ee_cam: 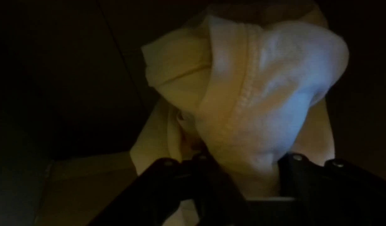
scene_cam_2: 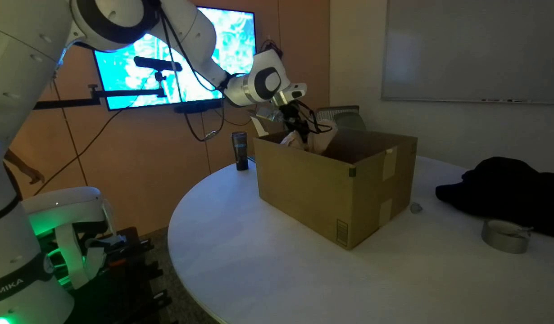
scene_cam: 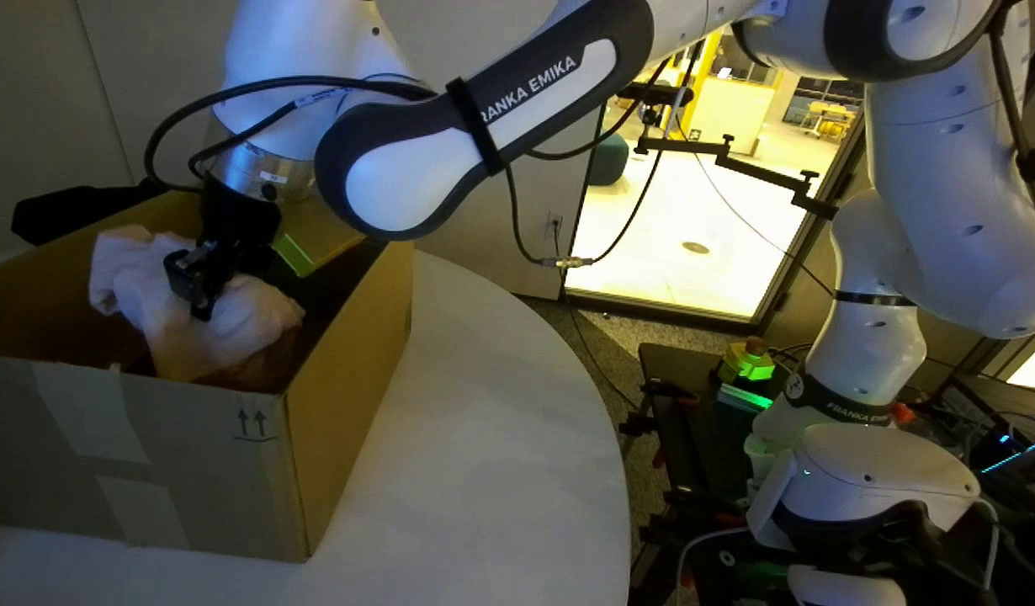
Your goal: Put the marker on the towel and wrap it, then put it in the box
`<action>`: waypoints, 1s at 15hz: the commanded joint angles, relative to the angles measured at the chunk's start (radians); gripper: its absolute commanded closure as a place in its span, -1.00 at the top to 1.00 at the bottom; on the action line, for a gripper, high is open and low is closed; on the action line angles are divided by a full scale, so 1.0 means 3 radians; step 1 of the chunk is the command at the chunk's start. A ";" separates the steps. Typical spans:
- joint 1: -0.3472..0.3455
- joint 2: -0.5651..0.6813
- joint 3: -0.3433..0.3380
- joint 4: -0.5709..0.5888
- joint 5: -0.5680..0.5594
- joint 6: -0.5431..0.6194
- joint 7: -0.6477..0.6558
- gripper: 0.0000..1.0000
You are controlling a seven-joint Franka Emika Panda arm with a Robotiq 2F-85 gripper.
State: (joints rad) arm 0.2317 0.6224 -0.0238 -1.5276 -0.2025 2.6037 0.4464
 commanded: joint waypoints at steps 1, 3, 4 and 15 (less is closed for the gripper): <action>0.0011 0.0137 -0.0047 0.0323 0.0112 -0.0325 -0.0150 0.50; -0.0027 0.0088 -0.0022 0.0326 0.0133 -0.0457 -0.0222 0.77; -0.0051 0.0056 0.0000 0.0319 0.0159 -0.0514 -0.0273 0.93; -0.0443 -0.1565 0.0364 -0.1144 0.0847 -0.1206 -0.1287 1.00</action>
State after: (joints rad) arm 0.1353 0.3382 0.0578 -1.6908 -0.0158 2.2873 0.1380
